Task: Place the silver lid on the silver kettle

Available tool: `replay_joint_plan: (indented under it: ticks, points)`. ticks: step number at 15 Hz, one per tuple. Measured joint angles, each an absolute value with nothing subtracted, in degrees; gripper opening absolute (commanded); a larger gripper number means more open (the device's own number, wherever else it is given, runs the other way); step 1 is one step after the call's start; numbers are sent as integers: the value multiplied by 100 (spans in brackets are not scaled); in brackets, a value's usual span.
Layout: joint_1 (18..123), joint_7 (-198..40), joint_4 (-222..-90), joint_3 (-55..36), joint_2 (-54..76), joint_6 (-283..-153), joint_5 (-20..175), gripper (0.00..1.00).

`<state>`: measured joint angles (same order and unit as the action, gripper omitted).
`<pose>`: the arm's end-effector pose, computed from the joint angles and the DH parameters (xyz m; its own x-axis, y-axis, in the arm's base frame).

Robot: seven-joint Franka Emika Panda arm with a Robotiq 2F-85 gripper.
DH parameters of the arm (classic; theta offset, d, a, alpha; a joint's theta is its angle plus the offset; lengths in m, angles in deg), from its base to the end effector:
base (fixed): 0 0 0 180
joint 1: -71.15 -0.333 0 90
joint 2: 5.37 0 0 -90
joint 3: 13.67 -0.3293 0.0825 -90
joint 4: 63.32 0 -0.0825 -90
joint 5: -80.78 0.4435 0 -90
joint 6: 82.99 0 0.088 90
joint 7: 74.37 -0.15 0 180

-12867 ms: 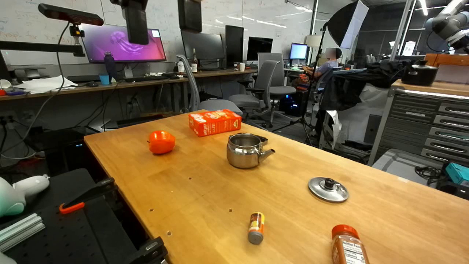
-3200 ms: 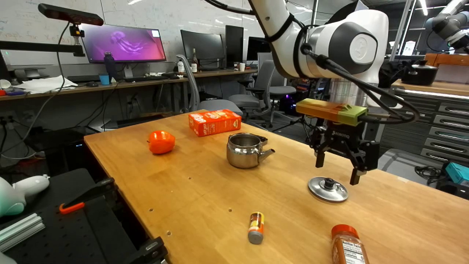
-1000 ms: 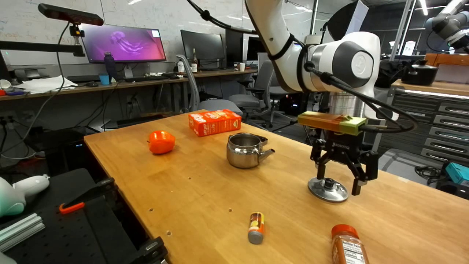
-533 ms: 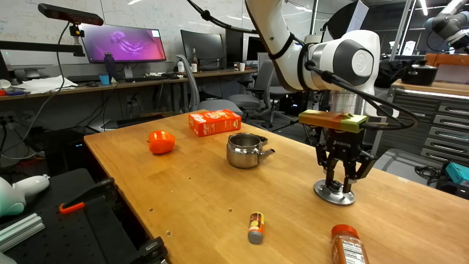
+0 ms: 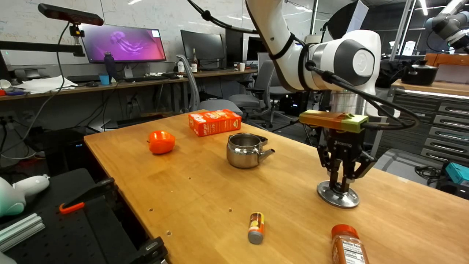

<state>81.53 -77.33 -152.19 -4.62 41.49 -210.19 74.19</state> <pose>0.6911 -0.2440 0.0840 0.9492 -0.2811 -0.1417 -0.2503 -0.9469 0.2017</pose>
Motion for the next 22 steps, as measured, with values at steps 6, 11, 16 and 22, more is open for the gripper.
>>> replay_joint_plan:
  ticks: [6,11,16,22]
  points:
    - [8078,-7738,-15211,-450,4081,-21019,7374,7]
    - [7894,-7759,-15277,-377,3705,-20991,7186,7]
    - [7732,-7749,-15823,-403,2794,-20976,7176,7]
    - [7676,-7505,-16738,-552,1545,-20730,7179,7]
